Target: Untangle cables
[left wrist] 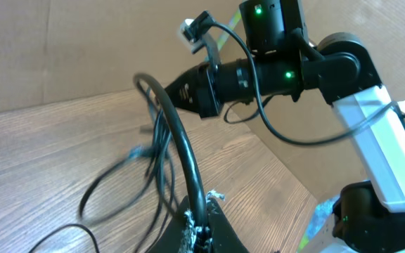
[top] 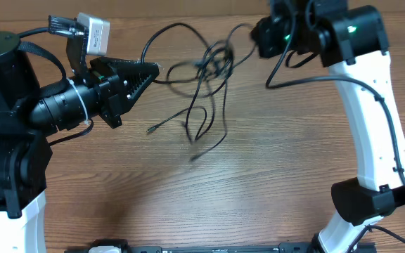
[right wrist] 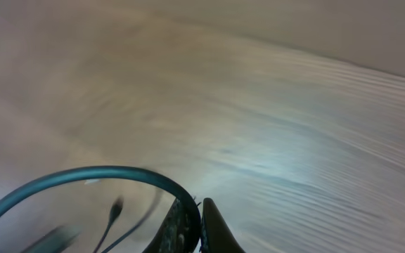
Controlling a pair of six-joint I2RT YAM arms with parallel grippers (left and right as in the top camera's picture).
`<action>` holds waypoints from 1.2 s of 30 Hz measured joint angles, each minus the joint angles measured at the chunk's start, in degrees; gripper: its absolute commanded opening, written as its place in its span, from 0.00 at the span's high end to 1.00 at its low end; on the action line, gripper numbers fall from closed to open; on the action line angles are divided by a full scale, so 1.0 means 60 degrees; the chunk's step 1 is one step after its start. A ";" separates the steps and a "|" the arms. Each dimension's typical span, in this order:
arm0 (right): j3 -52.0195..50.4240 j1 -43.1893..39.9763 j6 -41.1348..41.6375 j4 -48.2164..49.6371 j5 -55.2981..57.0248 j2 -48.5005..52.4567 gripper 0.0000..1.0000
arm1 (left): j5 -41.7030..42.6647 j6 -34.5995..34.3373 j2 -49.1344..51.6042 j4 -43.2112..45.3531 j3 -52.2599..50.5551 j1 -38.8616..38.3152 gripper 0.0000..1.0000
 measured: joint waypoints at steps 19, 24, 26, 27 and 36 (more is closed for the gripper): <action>0.0000 -0.3621 0.3712 0.0011 0.3636 0.0004 0.96 | 0.0084 0.0233 0.0018 -0.1191 0.1767 0.1639 0.96; 0.0000 -0.4987 0.3818 -0.0087 0.3799 0.0007 0.96 | 0.0113 0.0525 -0.0102 -0.1763 0.2470 0.3180 0.96; 0.0000 -0.5351 0.3785 -0.0047 0.3483 0.0007 0.96 | 0.0113 0.0608 -0.0142 -0.1971 0.2568 0.3595 0.96; 0.0000 -0.5508 0.3676 0.0011 0.3173 0.0007 0.96 | 0.0117 0.0674 -0.0142 -0.2087 0.2583 0.3657 0.96; 0.0000 -0.5421 0.2200 0.0419 -0.1300 0.0007 0.96 | 0.0153 0.1053 0.0240 -0.2940 0.2597 0.3657 0.90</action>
